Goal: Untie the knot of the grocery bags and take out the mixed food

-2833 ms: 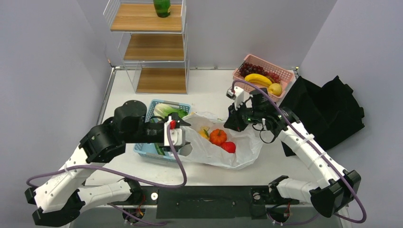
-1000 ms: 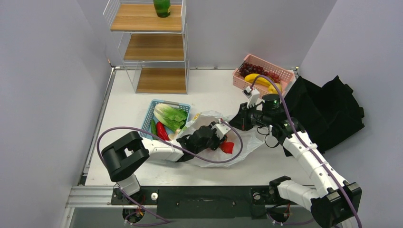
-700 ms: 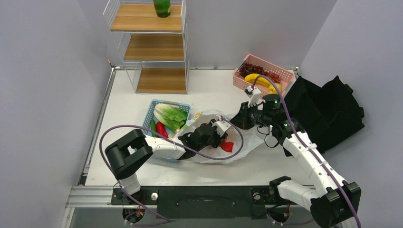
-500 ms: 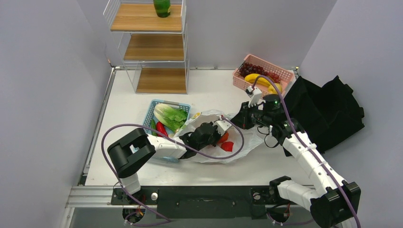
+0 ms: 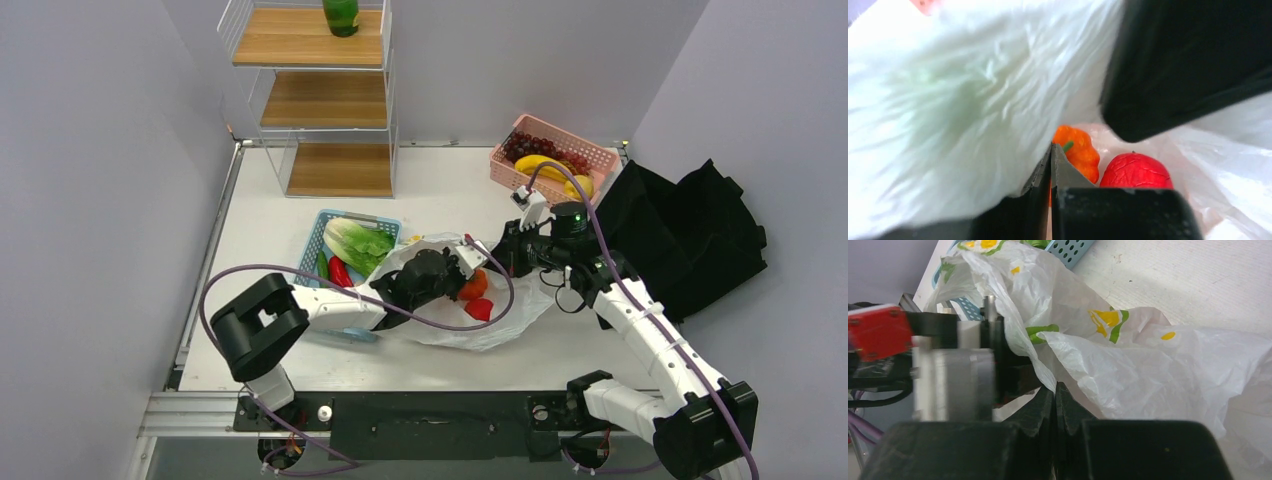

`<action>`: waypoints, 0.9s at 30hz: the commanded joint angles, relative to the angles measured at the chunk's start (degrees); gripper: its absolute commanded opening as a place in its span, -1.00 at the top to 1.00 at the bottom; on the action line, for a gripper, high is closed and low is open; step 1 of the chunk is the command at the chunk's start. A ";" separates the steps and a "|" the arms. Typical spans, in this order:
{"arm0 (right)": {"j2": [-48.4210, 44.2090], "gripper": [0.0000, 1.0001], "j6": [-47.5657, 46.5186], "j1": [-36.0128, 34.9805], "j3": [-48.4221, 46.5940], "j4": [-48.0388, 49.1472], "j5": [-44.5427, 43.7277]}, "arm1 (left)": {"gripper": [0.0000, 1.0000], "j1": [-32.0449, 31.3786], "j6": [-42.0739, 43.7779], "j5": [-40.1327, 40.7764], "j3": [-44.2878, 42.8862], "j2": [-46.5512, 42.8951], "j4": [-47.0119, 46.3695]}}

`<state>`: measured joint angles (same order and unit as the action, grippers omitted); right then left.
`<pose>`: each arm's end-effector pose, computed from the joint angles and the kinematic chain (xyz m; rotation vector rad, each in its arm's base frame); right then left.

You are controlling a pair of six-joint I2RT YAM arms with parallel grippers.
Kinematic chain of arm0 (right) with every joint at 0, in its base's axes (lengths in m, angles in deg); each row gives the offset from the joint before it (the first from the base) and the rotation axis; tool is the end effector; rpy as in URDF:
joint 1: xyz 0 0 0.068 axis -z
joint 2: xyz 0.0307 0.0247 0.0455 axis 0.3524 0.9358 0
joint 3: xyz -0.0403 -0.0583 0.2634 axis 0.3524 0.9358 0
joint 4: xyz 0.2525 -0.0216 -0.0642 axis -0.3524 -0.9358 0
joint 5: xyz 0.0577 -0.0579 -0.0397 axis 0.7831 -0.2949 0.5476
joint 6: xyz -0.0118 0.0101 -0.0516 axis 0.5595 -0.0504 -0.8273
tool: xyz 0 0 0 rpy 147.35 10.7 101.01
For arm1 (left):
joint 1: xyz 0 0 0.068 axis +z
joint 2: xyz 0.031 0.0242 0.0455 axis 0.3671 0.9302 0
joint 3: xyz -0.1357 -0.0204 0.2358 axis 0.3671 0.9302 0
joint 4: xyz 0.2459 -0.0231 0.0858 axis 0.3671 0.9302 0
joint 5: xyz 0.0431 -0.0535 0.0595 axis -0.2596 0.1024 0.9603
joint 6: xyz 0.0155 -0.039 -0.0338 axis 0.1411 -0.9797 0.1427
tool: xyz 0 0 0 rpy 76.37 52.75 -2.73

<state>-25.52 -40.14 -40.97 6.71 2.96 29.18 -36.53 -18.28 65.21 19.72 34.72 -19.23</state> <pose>0.2046 0.0991 0.3031 -0.4447 2.1969 1.0880 0.1976 -0.3102 0.1963 0.9389 1.6945 -0.5361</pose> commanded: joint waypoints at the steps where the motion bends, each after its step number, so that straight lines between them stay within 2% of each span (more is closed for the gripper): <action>1: -1.14 1.00 0.14 -0.32 0.07 1.33 2.08 | 1.00 -0.38 2.61 -4.48 0.00 -6.11 -2.04; 7: -2.14 1.00 -0.20 -0.34 0.78 1.02 2.07 | 1.00 -0.82 5.01 -5.31 0.88 -6.08 -1.78; 9: -2.29 1.00 -0.09 -0.32 0.87 1.05 2.12 | 0.71 -0.82 5.16 -4.25 0.23 -4.68 -1.60; 10: -2.34 1.00 -0.12 -0.32 0.88 1.03 2.04 | 0.48 -0.82 5.11 -3.96 -0.09 -4.27 -2.05; 13: -2.52 1.00 -0.22 -0.32 1.00 0.85 2.01 | 0.22 -0.82 5.56 -3.47 -0.20 -2.26 -3.39; 20: -2.45 1.00 -0.50 -0.16 0.97 0.60 2.09 | 0.16 -0.58 7.17 -4.67 -1.60 2.18 -6.61; 27: -2.23 1.00 -0.36 -0.01 1.15 0.56 2.15 | -0.06 0.19 8.33 -3.98 -3.59 6.63 -9.59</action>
<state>-26.81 -40.58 -40.80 7.82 1.59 29.26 -36.86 -11.22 61.30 19.37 39.22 -24.15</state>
